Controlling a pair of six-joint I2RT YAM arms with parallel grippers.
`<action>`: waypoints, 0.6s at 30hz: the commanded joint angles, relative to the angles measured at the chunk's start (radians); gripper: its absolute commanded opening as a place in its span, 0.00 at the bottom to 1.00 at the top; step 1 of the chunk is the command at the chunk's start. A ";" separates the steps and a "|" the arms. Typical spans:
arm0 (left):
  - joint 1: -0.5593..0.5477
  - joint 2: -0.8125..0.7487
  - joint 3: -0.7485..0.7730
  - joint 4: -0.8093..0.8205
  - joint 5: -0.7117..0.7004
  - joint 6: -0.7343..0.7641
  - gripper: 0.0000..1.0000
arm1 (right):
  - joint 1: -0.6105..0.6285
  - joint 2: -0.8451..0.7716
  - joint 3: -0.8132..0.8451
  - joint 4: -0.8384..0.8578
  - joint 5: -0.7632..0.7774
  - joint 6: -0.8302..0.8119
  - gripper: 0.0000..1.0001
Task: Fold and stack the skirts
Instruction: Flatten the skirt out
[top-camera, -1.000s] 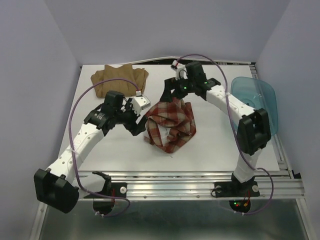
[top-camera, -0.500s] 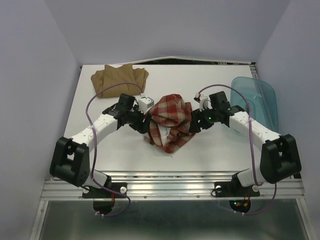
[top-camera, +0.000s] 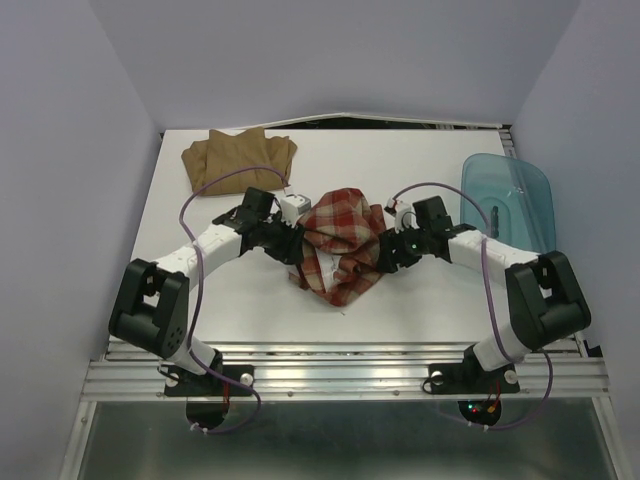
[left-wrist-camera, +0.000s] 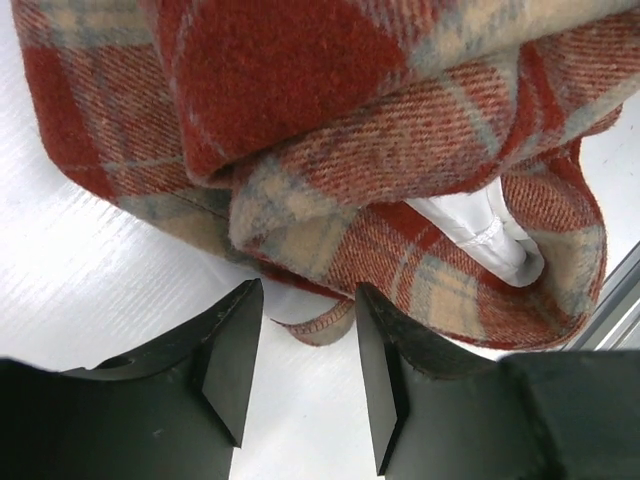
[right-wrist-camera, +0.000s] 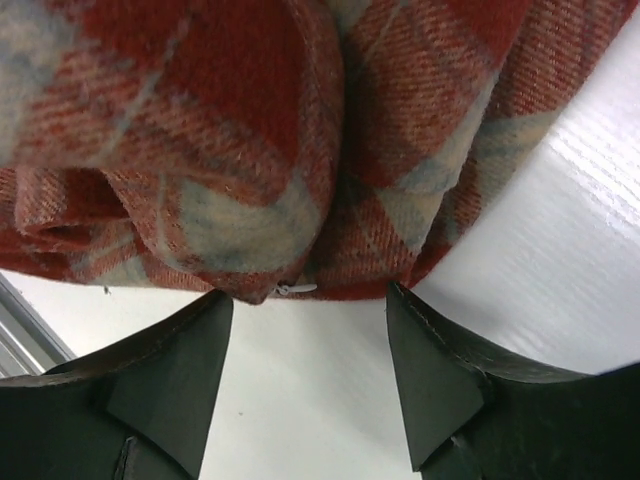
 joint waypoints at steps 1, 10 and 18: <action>-0.002 -0.026 0.017 0.049 0.012 -0.009 0.45 | -0.001 0.023 0.018 0.143 -0.041 0.017 0.70; 0.000 -0.031 0.064 0.055 0.054 -0.012 0.06 | -0.001 0.075 0.102 0.186 -0.083 0.041 0.30; 0.062 -0.077 0.164 0.004 0.006 -0.001 0.00 | -0.022 -0.053 0.208 0.140 -0.046 0.109 0.01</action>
